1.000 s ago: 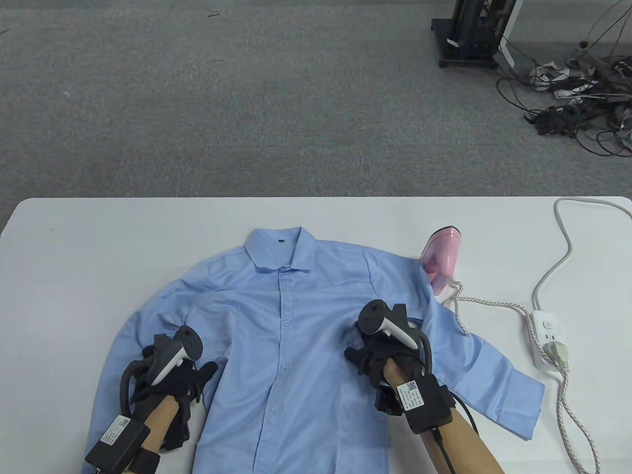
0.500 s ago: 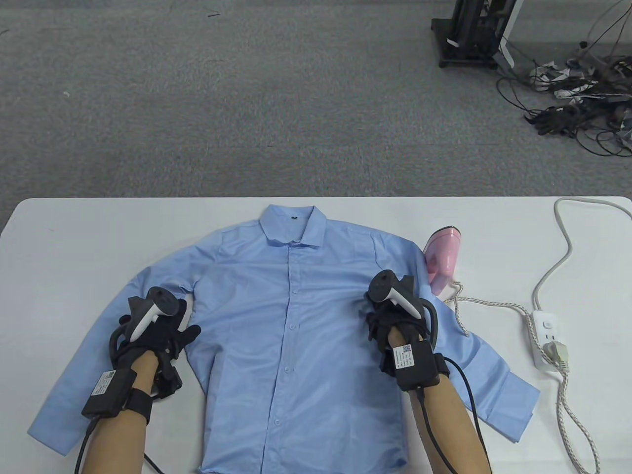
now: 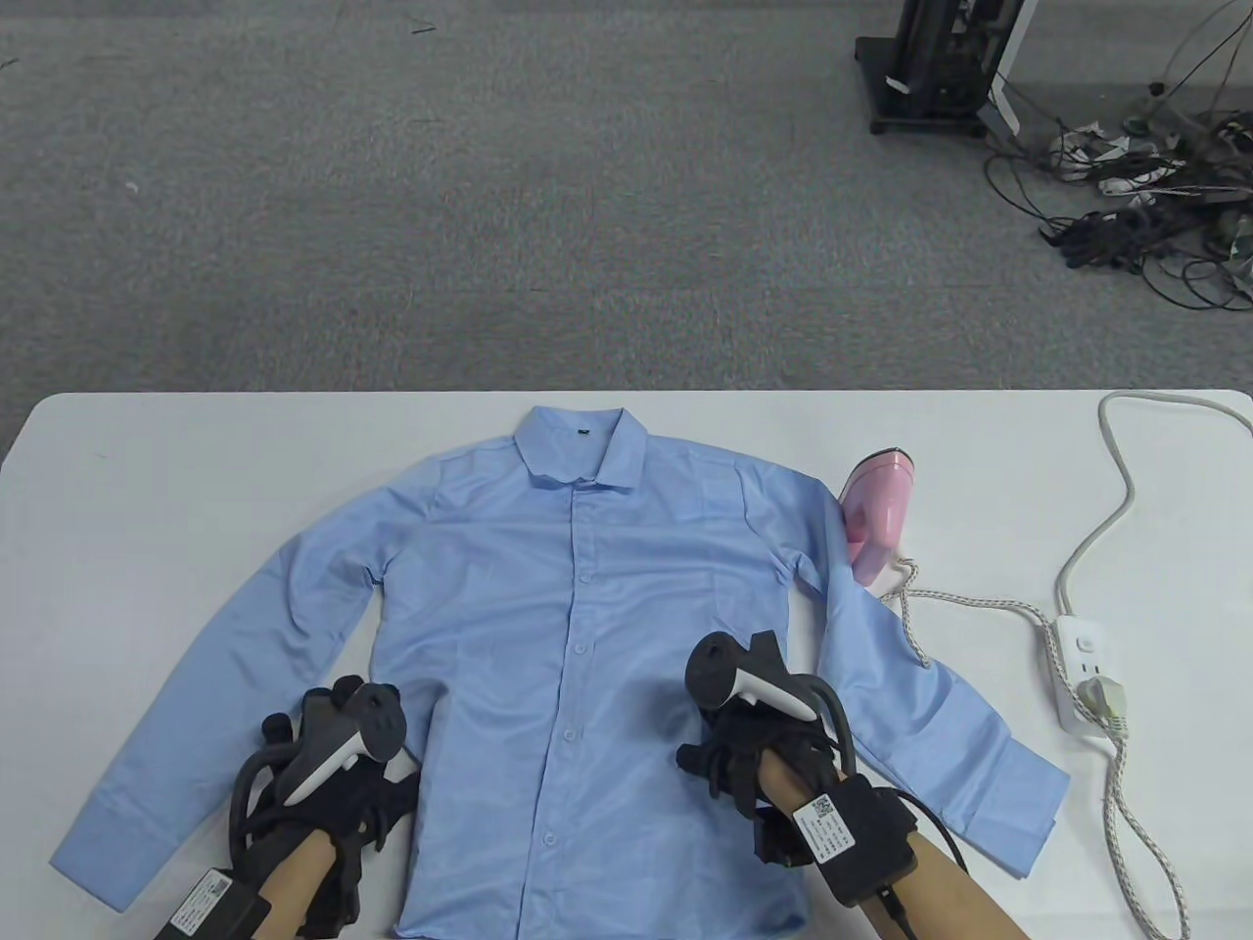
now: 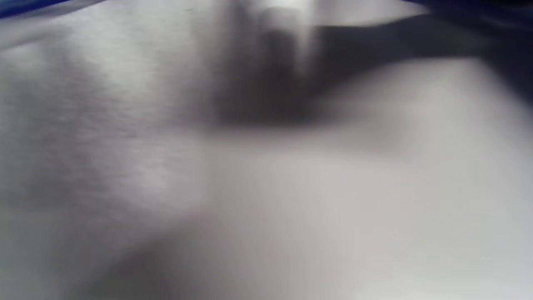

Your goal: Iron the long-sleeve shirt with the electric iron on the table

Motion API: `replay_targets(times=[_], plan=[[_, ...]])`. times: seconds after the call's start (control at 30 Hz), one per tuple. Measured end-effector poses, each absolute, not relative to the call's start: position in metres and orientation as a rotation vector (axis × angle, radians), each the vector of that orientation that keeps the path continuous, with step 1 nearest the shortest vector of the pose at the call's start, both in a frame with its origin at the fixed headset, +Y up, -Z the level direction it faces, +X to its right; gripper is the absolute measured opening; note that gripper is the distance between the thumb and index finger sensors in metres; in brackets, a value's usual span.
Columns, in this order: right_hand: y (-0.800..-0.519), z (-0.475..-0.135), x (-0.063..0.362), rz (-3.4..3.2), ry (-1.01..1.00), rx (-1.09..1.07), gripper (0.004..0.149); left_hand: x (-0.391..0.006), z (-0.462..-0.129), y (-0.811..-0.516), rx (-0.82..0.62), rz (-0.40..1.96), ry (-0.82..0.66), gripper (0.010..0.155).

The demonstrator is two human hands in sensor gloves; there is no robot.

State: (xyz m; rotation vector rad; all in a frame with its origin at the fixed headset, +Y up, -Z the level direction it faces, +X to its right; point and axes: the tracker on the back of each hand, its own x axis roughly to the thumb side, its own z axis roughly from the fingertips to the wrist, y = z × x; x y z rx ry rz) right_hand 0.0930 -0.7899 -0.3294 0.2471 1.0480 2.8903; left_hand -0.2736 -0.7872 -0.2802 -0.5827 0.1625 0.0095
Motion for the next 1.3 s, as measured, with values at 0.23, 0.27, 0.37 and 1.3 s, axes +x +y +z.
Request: replay_targets(times=[0.23, 0.27, 0.37, 1.3], plan=[[-0.796, -0.328, 0.092, 2.924, 1.054, 0.274, 0.084, -0.255, -0.275, -0.770, -0.641, 0.216, 0.065, 0.098], [-0.796, -0.328, 0.092, 2.921, 1.052, 0.277, 0.084, -0.252, -0.274, -0.769, -0.663, 0.240, 0.051, 0.098], [-0.796, -0.327, 0.091, 2.924, 1.053, 0.281, 0.085, -0.235, -0.269, -0.771, -0.666, 0.222, 0.014, 0.099], [-0.797, -0.339, 0.125, 2.905, 1.026, 0.398, 0.088, -0.322, -0.245, -0.793, -0.874, -0.112, 0.222, 0.111]])
